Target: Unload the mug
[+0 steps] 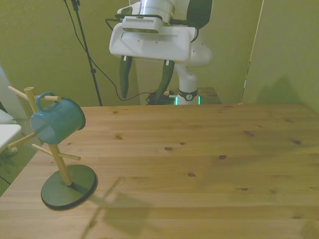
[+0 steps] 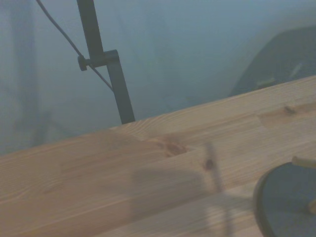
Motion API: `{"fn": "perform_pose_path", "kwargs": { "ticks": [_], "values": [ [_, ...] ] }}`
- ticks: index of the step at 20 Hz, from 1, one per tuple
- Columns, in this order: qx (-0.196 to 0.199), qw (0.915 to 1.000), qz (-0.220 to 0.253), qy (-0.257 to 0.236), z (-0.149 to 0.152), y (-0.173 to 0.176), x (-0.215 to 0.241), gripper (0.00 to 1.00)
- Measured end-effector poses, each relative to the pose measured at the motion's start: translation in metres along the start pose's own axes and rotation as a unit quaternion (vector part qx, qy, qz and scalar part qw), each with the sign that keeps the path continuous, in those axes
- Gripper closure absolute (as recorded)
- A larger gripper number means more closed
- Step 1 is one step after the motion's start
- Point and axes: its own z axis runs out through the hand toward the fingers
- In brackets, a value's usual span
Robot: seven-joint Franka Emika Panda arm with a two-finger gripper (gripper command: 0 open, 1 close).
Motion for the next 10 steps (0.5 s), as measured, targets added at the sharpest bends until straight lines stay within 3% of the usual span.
{"fn": "perform_pose_path", "kwargs": {
  "ticks": [10],
  "values": [
    [0.009,0.9976,0.05,0.046,0.019,0.016,0.041,0.0]
  ]
}}
